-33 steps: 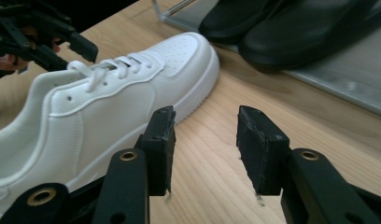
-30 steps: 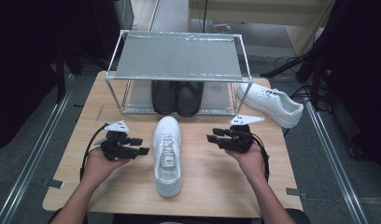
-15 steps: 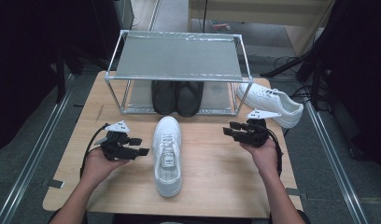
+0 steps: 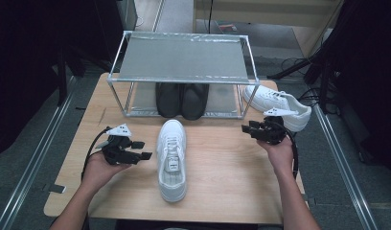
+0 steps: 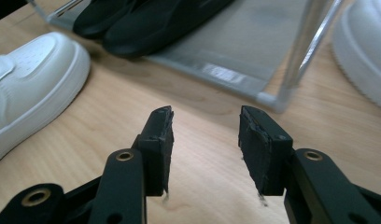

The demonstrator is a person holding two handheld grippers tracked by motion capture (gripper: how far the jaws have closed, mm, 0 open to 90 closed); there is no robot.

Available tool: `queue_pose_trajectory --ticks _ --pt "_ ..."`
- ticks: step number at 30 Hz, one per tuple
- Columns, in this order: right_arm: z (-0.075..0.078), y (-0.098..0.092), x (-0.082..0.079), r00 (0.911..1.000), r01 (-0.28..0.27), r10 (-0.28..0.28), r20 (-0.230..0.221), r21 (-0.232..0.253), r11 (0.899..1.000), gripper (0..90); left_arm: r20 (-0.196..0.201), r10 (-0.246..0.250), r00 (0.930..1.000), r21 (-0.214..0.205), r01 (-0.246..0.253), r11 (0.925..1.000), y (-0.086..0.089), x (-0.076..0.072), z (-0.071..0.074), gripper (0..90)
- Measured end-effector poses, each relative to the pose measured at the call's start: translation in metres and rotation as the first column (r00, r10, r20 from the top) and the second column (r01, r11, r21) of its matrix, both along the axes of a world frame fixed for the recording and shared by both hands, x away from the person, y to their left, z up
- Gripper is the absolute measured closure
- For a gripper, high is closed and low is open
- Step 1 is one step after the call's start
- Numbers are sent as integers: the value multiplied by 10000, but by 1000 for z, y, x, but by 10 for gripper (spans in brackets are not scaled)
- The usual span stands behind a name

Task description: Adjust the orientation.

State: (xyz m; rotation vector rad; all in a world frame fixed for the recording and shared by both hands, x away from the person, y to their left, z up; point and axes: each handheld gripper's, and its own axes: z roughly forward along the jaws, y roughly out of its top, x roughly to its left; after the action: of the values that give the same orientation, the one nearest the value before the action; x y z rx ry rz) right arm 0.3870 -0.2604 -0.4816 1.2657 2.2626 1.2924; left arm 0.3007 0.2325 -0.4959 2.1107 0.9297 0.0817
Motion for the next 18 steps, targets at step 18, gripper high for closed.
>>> queue_pose_trajectory --ticks 18 --pt "6 -36 29 9908 1350 -1349 82 -148 9907 551 42 -137 9999 -201 138 9997 1 -4 0 388"
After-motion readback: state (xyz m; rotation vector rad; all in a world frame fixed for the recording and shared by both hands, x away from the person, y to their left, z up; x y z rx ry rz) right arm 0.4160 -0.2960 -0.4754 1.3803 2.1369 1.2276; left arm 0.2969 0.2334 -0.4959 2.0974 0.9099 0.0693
